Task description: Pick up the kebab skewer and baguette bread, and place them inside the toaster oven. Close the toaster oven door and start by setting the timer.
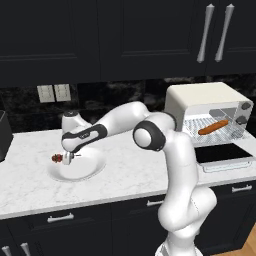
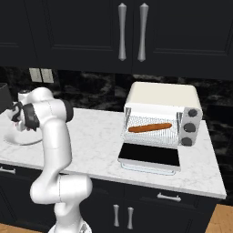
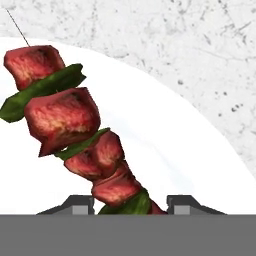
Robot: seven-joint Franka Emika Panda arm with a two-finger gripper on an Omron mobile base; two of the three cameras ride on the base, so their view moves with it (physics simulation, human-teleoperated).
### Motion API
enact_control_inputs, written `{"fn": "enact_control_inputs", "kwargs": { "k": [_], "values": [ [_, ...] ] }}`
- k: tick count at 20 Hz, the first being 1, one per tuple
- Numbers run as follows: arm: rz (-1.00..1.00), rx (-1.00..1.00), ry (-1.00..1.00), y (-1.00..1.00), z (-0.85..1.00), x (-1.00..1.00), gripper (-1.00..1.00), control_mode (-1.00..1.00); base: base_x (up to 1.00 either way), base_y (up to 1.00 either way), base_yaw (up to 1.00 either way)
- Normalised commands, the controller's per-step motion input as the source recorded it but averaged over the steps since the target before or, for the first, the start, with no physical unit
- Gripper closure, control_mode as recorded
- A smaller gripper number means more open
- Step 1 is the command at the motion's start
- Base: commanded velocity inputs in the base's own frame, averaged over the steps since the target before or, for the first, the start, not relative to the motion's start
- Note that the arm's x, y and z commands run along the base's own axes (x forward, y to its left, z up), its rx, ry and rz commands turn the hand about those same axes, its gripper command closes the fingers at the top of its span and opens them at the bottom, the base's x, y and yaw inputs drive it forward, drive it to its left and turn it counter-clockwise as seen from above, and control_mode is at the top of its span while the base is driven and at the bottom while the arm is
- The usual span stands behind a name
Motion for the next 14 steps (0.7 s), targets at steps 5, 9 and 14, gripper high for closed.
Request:
{"fn": "enact_control_inputs", "kwargs": {
  "k": [5,9,14],
  "values": [
    [0.00,0.00,-0.04,-0.15,0.13,-0.46,1.00,-1.00,0.00,0.00,0.00],
    [0.00,0.00,-0.10,-0.37,0.28,-0.55,1.00,-1.00,0.00,0.00,0.00],
    [-0.04,0.00,-0.12,-0.56,0.32,-0.47,1.00,-1.00,0.00,0.00,0.00]
  ]
}}
